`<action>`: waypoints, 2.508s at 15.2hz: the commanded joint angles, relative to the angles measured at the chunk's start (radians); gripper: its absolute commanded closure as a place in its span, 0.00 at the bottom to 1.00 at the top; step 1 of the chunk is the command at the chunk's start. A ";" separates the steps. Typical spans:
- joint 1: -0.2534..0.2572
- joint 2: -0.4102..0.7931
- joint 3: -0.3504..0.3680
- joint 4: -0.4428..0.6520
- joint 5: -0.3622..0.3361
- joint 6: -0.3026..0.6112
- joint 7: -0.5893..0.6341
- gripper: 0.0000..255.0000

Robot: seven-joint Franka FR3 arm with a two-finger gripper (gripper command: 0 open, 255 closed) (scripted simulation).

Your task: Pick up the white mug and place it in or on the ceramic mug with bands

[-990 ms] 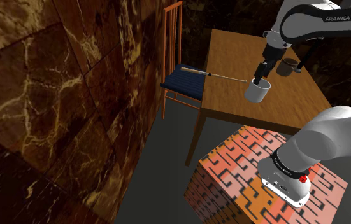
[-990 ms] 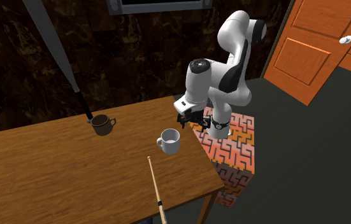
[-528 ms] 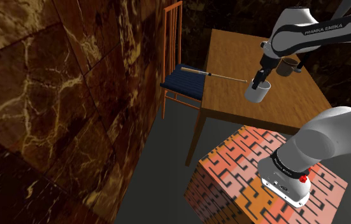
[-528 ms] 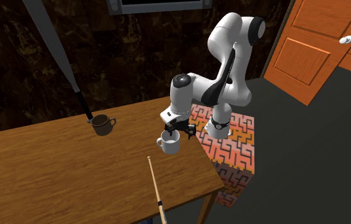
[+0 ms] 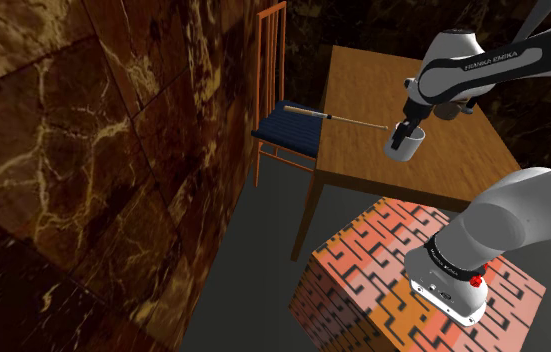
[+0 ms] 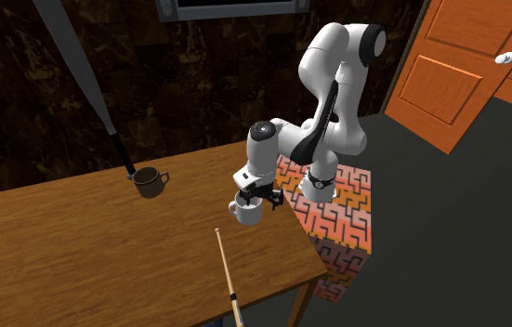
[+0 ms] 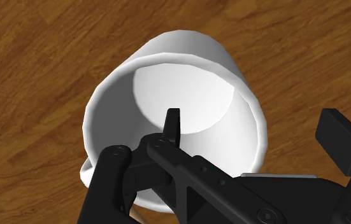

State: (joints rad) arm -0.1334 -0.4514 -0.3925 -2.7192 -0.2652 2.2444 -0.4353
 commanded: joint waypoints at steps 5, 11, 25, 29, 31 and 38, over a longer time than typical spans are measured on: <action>0.000 0.003 0.000 -0.004 -0.001 0.007 0.001 0.00; 0.000 0.003 0.000 -0.004 -0.001 0.007 0.001 1.00; -0.002 -0.081 0.027 0.065 0.010 -0.144 0.000 1.00; -0.001 -0.108 0.039 0.101 0.017 -0.208 -0.001 1.00; 0.000 -0.120 0.045 0.120 0.020 -0.239 -0.002 1.00; 0.003 -0.150 0.063 0.194 0.033 -0.343 -0.005 1.00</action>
State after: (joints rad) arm -0.1303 -0.5967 -0.3316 -2.5357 -0.2337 1.9170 -0.4393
